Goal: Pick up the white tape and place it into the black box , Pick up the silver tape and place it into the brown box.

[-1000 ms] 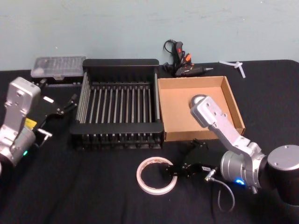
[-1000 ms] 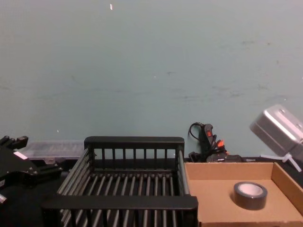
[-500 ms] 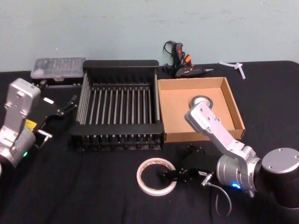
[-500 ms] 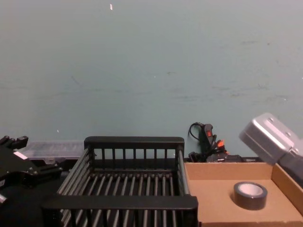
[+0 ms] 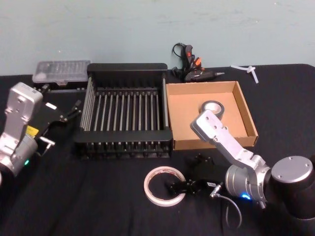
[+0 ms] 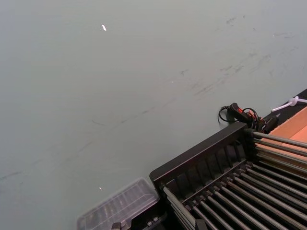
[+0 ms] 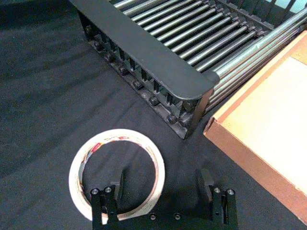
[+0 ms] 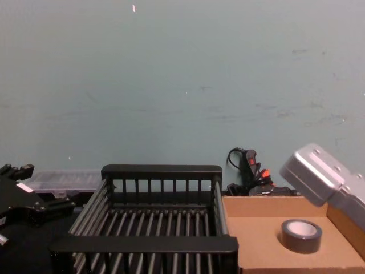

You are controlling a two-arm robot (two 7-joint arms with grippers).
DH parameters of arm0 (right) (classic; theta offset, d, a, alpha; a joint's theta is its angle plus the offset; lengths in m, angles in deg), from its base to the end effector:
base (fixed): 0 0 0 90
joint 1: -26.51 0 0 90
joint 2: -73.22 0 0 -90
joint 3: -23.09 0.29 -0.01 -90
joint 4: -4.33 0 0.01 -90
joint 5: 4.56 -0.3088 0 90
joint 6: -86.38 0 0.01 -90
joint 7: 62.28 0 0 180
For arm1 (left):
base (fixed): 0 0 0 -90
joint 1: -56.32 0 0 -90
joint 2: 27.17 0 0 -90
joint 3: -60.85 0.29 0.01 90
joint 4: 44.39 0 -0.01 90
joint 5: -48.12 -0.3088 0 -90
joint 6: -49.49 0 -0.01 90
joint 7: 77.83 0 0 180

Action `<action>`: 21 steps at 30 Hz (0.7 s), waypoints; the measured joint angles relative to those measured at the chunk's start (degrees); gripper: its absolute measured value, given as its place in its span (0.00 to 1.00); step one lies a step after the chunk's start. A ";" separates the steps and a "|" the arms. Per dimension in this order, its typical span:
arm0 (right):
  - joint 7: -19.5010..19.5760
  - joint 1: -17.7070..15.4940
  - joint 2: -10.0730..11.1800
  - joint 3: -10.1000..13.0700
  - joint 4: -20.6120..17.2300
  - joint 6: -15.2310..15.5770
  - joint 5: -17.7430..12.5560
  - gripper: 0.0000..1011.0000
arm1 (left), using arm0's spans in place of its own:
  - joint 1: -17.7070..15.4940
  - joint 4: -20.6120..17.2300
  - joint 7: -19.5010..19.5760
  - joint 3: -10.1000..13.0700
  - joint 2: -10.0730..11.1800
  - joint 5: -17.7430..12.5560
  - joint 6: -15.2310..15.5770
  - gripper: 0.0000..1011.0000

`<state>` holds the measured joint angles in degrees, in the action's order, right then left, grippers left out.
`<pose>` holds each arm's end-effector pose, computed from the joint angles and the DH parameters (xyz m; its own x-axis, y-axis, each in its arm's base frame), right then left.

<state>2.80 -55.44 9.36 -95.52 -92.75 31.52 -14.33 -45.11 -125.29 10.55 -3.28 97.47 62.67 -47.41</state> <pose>0.3265 0.0237 -0.2654 0.7526 -0.6572 0.0413 0.5427 0.5835 -0.6041 0.3581 0.0826 -0.3023 0.2924 0.8803 0.3736 -0.9552 0.2874 0.0705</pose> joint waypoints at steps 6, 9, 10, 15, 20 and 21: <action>-0.27 0.11 -0.30 -0.07 0.35 0.22 0.28 0.99 | 0.01 0.00 0.00 0.00 0.00 0.00 0.00 0.99; -0.42 0.21 -0.47 -0.09 0.65 0.28 0.41 0.99 | 0.00 0.00 0.00 0.00 0.00 0.00 0.00 0.99; -0.47 0.23 -0.54 -0.09 0.74 0.29 0.45 0.99 | 0.00 0.00 0.00 0.00 0.00 0.00 0.00 0.99; -0.59 0.23 -0.68 -0.04 0.91 0.32 0.58 0.99 | 0.01 0.00 0.00 0.00 0.00 0.00 0.00 0.99; -0.73 0.23 -0.75 -0.01 1.03 0.34 0.78 0.99 | 0.00 0.00 0.00 0.00 0.00 0.00 0.00 0.99; -0.74 0.21 -0.75 0.00 1.03 0.34 0.82 0.99 | 0.00 0.00 0.00 0.00 0.00 0.00 0.00 0.99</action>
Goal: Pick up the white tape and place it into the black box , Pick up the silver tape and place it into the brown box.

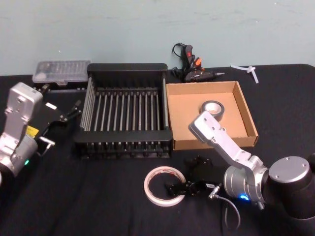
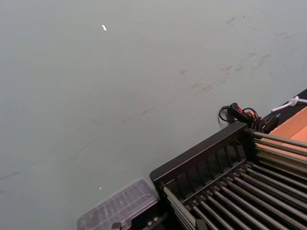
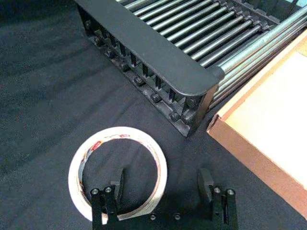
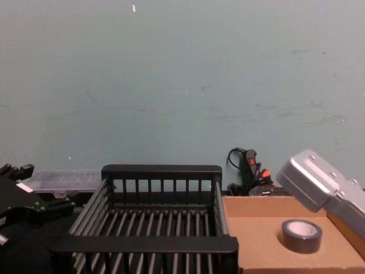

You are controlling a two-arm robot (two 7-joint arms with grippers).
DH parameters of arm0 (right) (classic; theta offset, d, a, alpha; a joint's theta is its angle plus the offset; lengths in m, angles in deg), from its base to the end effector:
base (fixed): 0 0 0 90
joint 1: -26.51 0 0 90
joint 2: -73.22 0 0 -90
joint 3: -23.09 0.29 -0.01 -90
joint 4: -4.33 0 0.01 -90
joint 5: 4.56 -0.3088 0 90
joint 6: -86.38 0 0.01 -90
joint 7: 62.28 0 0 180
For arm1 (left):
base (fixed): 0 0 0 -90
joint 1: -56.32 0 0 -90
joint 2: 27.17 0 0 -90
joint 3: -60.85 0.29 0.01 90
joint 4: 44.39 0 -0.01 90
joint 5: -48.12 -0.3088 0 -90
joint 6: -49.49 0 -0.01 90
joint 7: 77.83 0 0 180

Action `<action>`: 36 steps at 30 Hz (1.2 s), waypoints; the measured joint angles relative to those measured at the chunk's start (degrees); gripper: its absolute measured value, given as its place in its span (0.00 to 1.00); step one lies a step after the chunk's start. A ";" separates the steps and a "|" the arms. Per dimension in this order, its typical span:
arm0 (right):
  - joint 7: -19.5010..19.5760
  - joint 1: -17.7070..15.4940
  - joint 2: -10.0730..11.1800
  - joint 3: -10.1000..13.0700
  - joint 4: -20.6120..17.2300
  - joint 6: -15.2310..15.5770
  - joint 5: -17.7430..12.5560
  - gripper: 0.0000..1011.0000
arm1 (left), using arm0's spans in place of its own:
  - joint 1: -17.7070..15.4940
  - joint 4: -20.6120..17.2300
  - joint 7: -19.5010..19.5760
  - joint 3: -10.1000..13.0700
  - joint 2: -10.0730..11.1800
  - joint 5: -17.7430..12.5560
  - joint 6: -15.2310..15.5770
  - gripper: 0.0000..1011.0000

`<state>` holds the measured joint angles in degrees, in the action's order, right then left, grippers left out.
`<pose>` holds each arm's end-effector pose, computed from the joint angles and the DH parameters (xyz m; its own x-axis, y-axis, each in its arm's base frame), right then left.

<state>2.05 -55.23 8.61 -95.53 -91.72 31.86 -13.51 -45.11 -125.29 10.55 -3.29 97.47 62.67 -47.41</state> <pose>0.3285 0.0254 -0.2690 0.7547 -0.6553 0.0332 0.5322 0.5818 -0.6151 0.3581 0.0827 -0.3023 0.2923 0.8803 0.3736 -0.9553 0.2873 0.0703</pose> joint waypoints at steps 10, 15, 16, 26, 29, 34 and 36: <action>0.00 -0.07 0.06 -0.10 -0.08 -0.12 0.37 0.99 | 0.00 0.00 0.00 0.00 0.00 0.00 0.00 0.99; 0.01 -0.09 0.06 -0.09 -0.12 -0.14 0.32 0.99 | 0.00 0.00 0.00 0.00 0.00 0.00 0.00 0.99; 0.02 -0.09 0.06 -0.08 -0.12 -0.14 0.31 0.98 | 0.00 0.00 0.00 0.00 0.00 0.00 0.00 0.99; 0.06 -0.09 0.06 -0.03 -0.16 -0.16 0.20 0.74 | 0.00 0.00 0.00 0.00 0.00 0.00 0.00 0.99; 0.06 -0.09 0.06 -0.02 -0.16 -0.16 0.18 0.64 | 0.00 0.00 0.00 0.00 0.00 0.00 0.00 0.99; 0.06 -0.09 0.06 0.00 -0.16 -0.16 0.15 0.48 | 0.00 0.00 0.00 0.00 0.00 0.00 0.00 0.99; 0.06 -0.09 0.06 0.00 -0.16 -0.16 0.15 0.42 | 0.00 0.00 0.00 0.00 0.00 0.00 0.00 0.99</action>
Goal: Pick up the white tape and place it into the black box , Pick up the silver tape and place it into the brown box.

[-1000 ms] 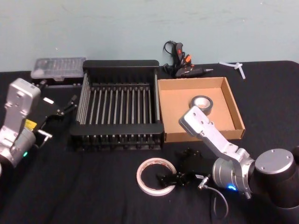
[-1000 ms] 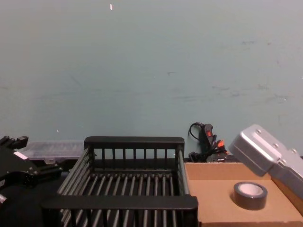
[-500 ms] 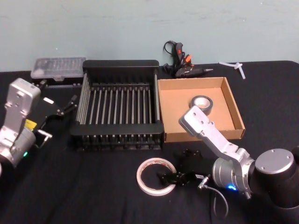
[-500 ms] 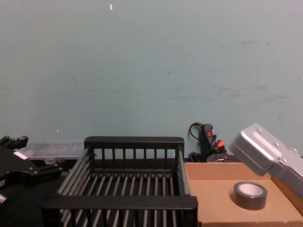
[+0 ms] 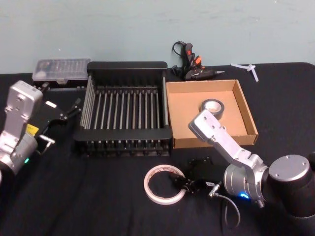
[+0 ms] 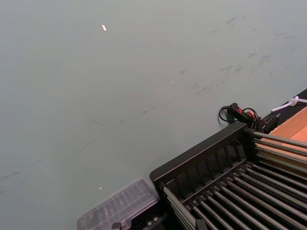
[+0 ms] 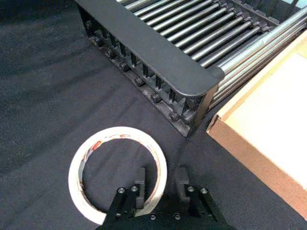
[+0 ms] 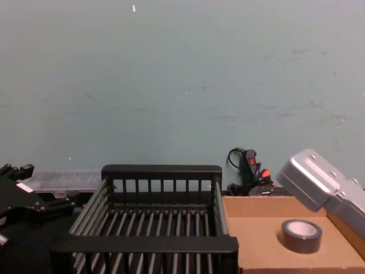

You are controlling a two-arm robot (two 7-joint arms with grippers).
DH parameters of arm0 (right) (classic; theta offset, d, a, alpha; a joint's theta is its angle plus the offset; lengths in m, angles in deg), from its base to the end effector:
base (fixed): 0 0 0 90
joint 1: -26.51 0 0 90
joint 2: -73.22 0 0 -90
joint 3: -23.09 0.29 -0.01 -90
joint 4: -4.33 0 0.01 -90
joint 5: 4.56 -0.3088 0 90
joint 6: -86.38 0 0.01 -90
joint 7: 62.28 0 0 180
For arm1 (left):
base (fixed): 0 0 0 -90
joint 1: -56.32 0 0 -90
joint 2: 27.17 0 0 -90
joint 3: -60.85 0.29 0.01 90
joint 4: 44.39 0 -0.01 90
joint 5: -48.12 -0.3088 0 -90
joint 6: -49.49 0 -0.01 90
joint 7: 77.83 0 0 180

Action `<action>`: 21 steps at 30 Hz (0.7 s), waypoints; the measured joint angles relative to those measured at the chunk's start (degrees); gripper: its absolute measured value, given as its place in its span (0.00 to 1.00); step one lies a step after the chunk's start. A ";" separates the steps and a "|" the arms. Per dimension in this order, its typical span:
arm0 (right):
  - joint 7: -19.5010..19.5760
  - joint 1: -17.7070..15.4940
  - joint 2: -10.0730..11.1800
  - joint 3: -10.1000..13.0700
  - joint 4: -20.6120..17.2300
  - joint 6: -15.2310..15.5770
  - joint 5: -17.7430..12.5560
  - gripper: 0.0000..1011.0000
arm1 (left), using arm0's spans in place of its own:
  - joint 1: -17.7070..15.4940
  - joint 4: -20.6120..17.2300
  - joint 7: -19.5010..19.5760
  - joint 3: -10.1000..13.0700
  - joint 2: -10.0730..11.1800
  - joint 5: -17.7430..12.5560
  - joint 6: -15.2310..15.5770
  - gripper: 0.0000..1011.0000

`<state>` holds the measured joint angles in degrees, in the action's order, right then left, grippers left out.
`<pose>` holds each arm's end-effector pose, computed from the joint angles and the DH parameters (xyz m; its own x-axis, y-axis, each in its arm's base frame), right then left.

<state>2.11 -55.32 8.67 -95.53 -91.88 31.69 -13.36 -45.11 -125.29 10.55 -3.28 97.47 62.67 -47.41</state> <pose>0.3280 0.0254 -0.2687 0.7552 -0.6544 0.0377 0.5346 0.5816 -0.6132 0.3581 0.0826 -0.3023 0.2924 0.8803 0.3736 -0.9552 0.2874 0.0705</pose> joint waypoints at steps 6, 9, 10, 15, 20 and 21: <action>0.00 0.00 0.00 0.00 0.00 0.00 -0.03 0.22 | 0.00 0.00 0.00 0.00 0.00 0.00 0.00 0.99; 0.00 0.00 0.00 0.00 0.00 0.01 -0.04 0.15 | 0.00 0.00 0.00 0.00 0.00 0.00 0.00 0.99; 0.00 0.00 0.00 0.00 0.00 0.01 -0.04 0.12 | 0.00 0.00 0.00 0.00 0.00 0.00 0.00 0.99; 0.00 0.00 0.00 0.00 0.00 0.01 -0.04 0.09 | 0.00 0.00 0.00 0.00 0.00 0.00 0.00 0.99; 0.00 0.00 0.00 0.00 0.00 0.01 -0.04 0.09 | 0.00 0.00 0.00 0.00 0.00 0.00 0.00 0.99; 0.00 0.00 0.00 0.00 0.00 0.01 -0.04 0.09 | 0.00 0.00 0.00 0.00 0.00 0.00 0.00 0.99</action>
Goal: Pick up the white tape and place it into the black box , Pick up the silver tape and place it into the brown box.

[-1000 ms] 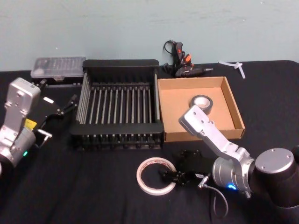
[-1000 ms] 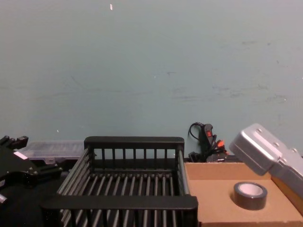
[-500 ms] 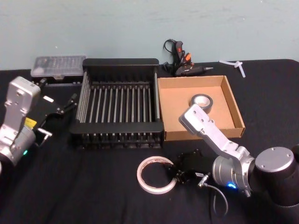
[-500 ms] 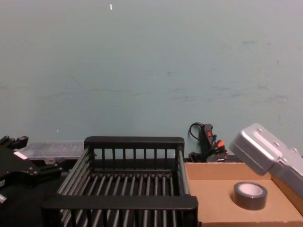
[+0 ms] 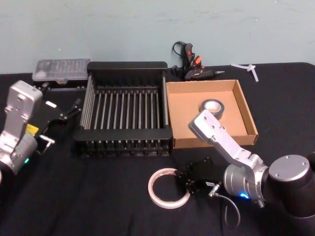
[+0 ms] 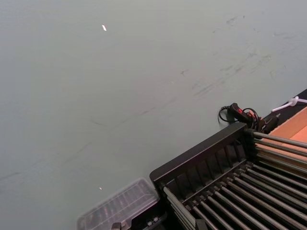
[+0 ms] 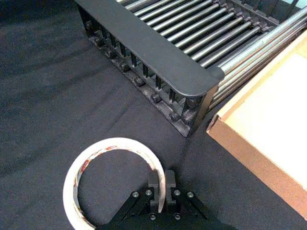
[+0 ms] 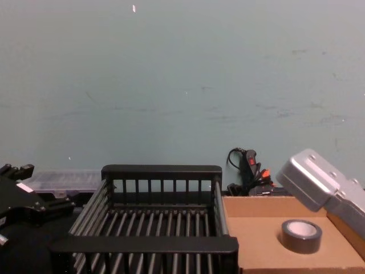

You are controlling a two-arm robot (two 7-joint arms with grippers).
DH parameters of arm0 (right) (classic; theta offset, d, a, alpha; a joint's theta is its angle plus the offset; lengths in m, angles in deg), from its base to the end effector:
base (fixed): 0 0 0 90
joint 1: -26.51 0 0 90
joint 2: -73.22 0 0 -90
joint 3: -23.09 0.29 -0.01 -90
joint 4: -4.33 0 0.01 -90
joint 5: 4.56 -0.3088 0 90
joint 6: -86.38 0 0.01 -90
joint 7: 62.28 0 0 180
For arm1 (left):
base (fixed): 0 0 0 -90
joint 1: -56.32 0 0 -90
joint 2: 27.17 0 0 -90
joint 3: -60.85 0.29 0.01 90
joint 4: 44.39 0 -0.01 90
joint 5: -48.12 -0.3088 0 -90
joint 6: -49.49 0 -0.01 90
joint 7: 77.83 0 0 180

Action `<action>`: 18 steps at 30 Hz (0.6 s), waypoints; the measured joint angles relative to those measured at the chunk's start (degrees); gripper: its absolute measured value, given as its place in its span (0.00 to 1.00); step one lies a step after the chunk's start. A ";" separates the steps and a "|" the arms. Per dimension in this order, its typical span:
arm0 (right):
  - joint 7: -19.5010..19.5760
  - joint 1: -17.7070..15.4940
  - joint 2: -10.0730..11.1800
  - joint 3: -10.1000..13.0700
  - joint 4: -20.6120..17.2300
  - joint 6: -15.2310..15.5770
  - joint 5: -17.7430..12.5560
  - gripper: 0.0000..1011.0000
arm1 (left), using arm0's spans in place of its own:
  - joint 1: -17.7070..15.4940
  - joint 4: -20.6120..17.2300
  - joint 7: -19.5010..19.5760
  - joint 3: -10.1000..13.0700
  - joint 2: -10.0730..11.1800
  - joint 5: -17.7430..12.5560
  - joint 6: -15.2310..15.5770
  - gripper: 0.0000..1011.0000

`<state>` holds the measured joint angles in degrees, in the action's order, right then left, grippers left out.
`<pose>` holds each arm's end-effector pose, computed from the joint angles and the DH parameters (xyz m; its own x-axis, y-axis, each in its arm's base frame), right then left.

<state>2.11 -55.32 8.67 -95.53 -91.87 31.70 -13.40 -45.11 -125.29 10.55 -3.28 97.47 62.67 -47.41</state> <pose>0.3280 0.0254 -0.2688 0.7552 -0.6545 0.0369 0.5342 0.5818 -0.6132 0.3581 0.0826 -0.3023 0.2924 0.8803 0.3736 -0.9552 0.2874 0.0705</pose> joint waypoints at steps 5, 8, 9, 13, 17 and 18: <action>-0.20 -0.06 -0.02 0.13 0.00 -0.21 -0.20 0.09 | 0.00 0.00 0.00 0.00 0.00 0.00 0.00 0.99; -0.50 -0.24 -0.02 0.51 -0.14 -0.88 -0.71 0.09 | 0.00 0.00 0.00 0.00 0.00 0.00 0.00 0.99; -0.52 -0.33 -0.01 0.74 -0.34 -1.22 -0.95 0.09 | 0.00 0.00 0.00 0.00 0.00 0.00 0.00 0.99; -0.40 -0.48 0.04 1.38 -0.91 -1.90 -1.56 0.09 | 0.00 0.00 0.00 0.00 0.00 0.00 0.00 0.99; -0.21 -0.59 0.26 2.04 -1.70 -2.58 -2.12 0.09 | 0.00 0.00 0.00 0.00 0.00 0.00 0.00 0.99; -0.19 -0.60 0.34 2.16 -1.91 -2.70 -2.25 0.09 | 0.00 0.00 0.00 0.00 0.00 0.00 0.00 0.99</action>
<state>1.92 -55.92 9.00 -93.37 -93.78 29.01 -15.65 -45.11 -125.29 10.55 -3.28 97.47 62.67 -47.41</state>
